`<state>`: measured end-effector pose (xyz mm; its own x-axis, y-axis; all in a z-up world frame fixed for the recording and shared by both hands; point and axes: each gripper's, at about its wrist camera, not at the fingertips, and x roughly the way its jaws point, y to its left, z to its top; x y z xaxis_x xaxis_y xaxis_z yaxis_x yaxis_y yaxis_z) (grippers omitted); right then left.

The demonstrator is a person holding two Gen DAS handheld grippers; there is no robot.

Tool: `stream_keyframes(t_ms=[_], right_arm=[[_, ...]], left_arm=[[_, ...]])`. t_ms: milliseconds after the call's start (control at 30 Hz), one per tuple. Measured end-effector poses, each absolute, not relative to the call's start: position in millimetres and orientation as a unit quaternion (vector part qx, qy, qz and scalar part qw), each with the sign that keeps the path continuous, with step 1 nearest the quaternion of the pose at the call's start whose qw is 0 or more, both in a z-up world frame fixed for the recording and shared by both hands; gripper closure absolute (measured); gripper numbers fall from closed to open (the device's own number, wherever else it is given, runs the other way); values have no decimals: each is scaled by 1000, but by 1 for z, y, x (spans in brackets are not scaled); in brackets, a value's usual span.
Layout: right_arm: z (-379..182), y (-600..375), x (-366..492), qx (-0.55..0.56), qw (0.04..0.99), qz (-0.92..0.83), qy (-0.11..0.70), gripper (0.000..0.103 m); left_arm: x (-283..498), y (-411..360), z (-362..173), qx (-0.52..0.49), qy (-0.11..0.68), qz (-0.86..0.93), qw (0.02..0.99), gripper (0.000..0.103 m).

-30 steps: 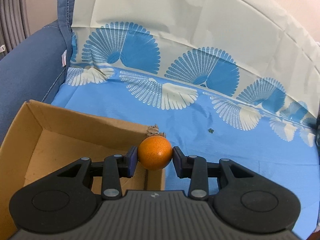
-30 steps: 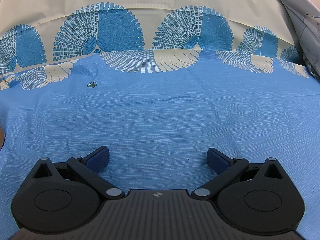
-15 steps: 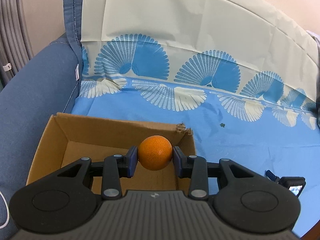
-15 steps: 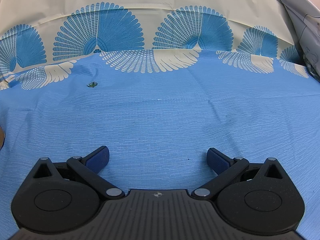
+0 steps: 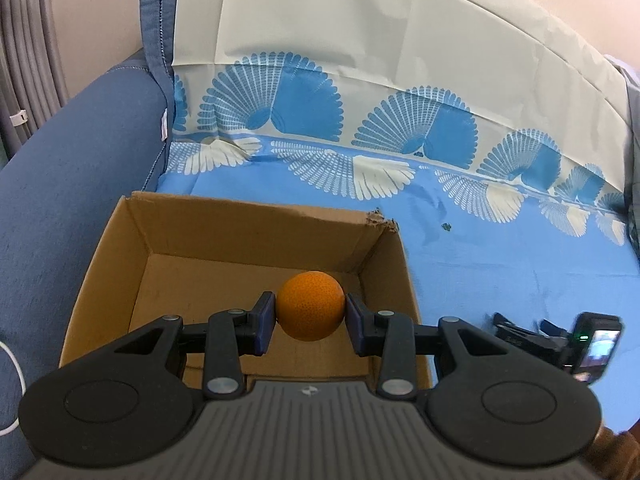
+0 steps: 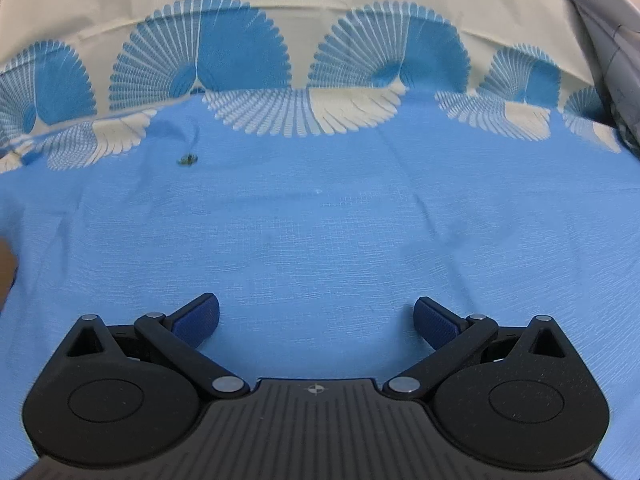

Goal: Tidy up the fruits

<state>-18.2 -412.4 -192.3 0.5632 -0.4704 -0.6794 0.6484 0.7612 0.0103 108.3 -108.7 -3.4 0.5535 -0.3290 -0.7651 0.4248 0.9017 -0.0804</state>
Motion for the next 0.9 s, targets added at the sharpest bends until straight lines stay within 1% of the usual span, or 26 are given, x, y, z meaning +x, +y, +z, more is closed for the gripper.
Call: stream_keyframes(t_ms=[100,200,300,467,500,533,567,600,633,767,900], right_arm=[[-174,-398,-55,162,880,-282,345,0],[-170,-381,-81,199,886,-237,346,0],[-182,-365,-78,218,868,-216,390,0],[-191,-338,-57,147,853,-256,429,0],[-190,-334,-55,137,853,-260,431,5],[-188,-331,-56,132,858,-261,423,21],[-186,-328,-59,130,863,-259,413,35],[-183,-327,-61,131,868,-253,406,66],[-181,-327,-62,140,868,-254,404,73],[-164,-328,-71,190,863,-268,383,73],[-110,-297,-80,191,888,-249,335,73]], left_arm=[[100,-104,-5,65,418,-215,881,61],[92,-97,-9,61,425,-214,877,61],[87,-89,-13,56,436,-209,874,61],[82,-77,-15,60,444,-207,870,61],[81,-75,-15,60,443,-206,870,61],[81,-73,-15,59,443,-205,871,61],[81,-71,-14,58,442,-204,871,61],[81,-70,-14,58,442,-204,872,61],[80,-69,-14,57,442,-203,872,61],[76,-64,-15,56,449,-204,868,61],[69,-56,-10,69,446,-199,870,61]])
